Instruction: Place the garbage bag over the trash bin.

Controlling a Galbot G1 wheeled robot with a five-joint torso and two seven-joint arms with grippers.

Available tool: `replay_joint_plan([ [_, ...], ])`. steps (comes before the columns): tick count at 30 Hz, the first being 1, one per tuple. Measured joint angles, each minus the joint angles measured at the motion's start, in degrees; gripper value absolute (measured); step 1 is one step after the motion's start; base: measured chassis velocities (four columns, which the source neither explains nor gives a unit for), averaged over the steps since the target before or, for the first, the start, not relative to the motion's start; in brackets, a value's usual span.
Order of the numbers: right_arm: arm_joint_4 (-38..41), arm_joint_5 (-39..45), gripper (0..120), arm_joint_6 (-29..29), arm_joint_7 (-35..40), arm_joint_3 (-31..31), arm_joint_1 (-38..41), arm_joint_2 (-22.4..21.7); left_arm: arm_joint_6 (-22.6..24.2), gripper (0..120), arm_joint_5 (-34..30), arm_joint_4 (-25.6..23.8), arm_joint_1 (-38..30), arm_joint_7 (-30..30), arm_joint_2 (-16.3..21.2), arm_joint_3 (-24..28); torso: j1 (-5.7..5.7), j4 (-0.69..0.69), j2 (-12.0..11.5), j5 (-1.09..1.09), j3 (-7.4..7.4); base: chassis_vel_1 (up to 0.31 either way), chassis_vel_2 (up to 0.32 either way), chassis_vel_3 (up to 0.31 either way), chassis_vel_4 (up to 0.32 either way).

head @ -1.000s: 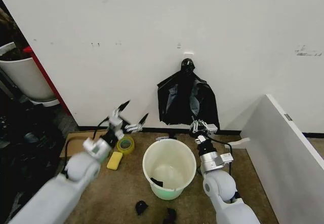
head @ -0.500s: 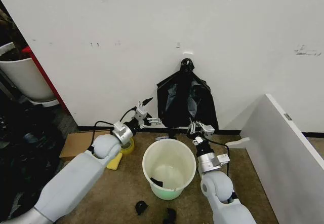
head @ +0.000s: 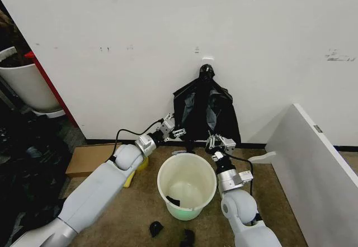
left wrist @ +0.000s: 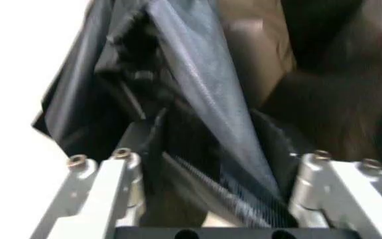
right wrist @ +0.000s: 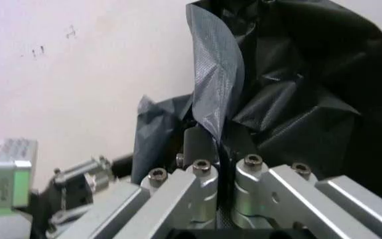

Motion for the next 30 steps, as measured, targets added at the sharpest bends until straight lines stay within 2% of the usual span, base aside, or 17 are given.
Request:
replay_joint_plan([
  [6,-0.03,0.00,0,-0.04,-0.01,0.15,0.13,-0.37,0.97,21,-2.58,0.36,0.06,0.79,-0.24,-0.49,0.00,-0.01,0.00,0.00,0.00,0.000,0.000,0.000,0.000],
  [8,-0.15,0.00,0,-0.04,0.00,0.15,0.24,-0.37,1.27,13,-4.58,0.35,0.28,-0.07,-0.44,-0.78,0.00,-0.01,0.00,0.00,0.00,0.000,0.000,0.000,0.000],
  [9,-0.15,0.00,0,-0.04,0.00,0.15,0.24,-0.37,1.27,13,-4.58,0.35,0.28,-0.07,-0.44,-0.78,0.00,-0.01,0.00,0.00,0.00,0.000,0.000,0.000,0.000],
  [12,-0.18,-0.16,0,0.24,0.27,0.05,0.02,-0.16,1.46,0,-7.70,-0.95,1.53,-2.27,-0.98,-2.33,0.00,-0.01,0.00,0.00,0.00,0.000,0.000,0.000,0.000],
  [15,-0.13,-0.93,0,0.84,1.51,-0.27,-0.61,-0.03,1.53,0,-10.04,-3.55,3.56,-5.30,-1.29,-4.32,0.00,-0.01,0.00,0.00,-0.01,0.000,0.000,0.000,0.000],
  [17,0.87,-3.67,0,0.36,6.08,-0.89,-1.73,0.12,1.73,0,-11.60,-7.40,6.53,-9.60,-1.23,-6.37,0.00,-0.01,0.00,0.00,-0.01,0.000,0.000,0.000,0.000],
  [19,3.97,-6.62,0,-2.40,13.58,-2.91,-4.49,-0.05,2.42,0,-12.03,-13.16,10.47,-14.79,-0.98,-8.92,0.00,0.00,0.00,-0.01,-0.01,0.000,0.000,0.000,0.000],
  [22,8.39,-7.29,0,-4.96,19.84,-6.00,-8.55,-1.21,3.93,0,-10.98,-21.27,16.17,-21.06,-0.22,-11.36,-0.01,-0.01,0.01,0.00,-0.02,0.000,0.000,0.000,0.000],
  [24,9.17,-7.37,0,-5.27,20.54,-6.59,-9.44,-1.57,4.26,0,-10.48,-22.62,17.37,-21.99,-0.01,-11.62,-0.01,-0.01,0.01,0.00,-0.02,0.000,0.000,0.000,0.000],
  [27,13.14,-8.48,0,-6.60,23.35,-9.50,-13.78,-3.65,5.73,0,-7.38,-28.58,24.19,-25.43,0.98,-12.40,-0.01,-0.01,0.01,-0.01,-0.02,0.000,0.000,0.000,0.000],
  [30,16.24,-9.18,0,-7.83,25.24,-12.00,-16.59,-5.02,6.40,0,-5.89,-32.09,29.41,-27.38,1.33,-12.81,-0.01,0.00,0.01,0.00,-0.02,0.000,0.000,0.000,0.000],
])
